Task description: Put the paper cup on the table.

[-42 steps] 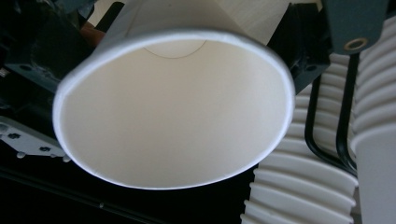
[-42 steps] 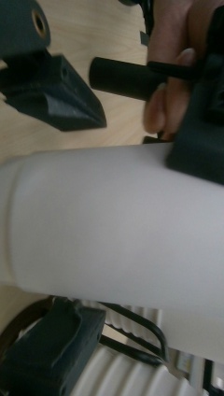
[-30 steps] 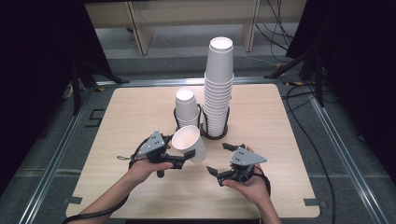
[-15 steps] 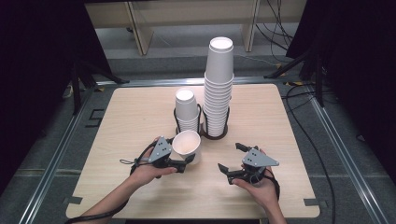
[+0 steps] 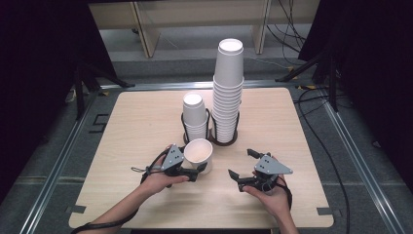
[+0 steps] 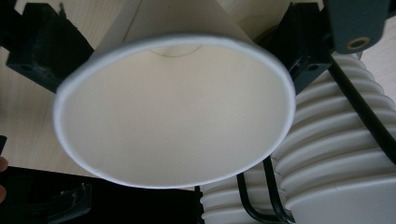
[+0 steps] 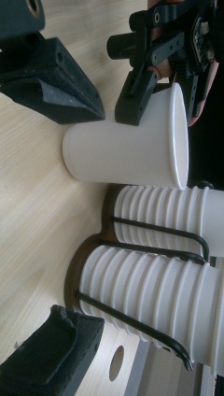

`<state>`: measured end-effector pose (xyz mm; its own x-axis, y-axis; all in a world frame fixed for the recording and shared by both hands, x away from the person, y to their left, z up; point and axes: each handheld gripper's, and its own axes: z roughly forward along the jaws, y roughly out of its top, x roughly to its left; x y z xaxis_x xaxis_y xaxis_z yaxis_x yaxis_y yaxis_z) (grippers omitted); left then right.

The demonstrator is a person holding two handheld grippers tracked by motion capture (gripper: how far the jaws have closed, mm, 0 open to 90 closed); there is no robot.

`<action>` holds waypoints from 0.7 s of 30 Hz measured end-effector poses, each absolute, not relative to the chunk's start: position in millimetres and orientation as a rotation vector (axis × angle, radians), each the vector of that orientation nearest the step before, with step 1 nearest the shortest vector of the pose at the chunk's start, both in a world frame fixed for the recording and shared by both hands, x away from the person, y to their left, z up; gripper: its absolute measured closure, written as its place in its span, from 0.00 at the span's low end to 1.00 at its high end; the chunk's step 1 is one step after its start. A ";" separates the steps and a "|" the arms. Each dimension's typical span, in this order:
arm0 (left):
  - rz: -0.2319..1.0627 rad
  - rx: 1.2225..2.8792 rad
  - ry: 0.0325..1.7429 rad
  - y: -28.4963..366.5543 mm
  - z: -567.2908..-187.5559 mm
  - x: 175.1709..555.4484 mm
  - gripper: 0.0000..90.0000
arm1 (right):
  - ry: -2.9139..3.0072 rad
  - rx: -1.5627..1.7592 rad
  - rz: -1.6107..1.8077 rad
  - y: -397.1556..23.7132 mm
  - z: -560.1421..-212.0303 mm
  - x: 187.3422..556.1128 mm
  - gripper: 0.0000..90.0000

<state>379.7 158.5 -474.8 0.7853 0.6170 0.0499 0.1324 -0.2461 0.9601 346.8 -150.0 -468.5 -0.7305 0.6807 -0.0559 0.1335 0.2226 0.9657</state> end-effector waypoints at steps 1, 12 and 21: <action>0.505 1.787 0.583 158.4 -475.0 379.8 0.15 | 2.031 0.757 1.532 -149.6 -468.2 346.3 0.04; 0.469 1.753 0.595 161.6 -472.6 379.9 0.00 | 2.032 0.759 1.536 -150.8 -471.0 347.5 0.03; 0.469 1.747 0.594 173.9 -469.2 372.0 0.00 | 2.041 0.763 1.531 -151.2 -472.0 347.3 0.03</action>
<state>372.0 173.9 -469.2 0.7899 0.6132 0.0051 0.1470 -0.1975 0.9692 347.3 -151.2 -472.0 -0.7329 0.6791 -0.0415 0.1502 0.2210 0.9636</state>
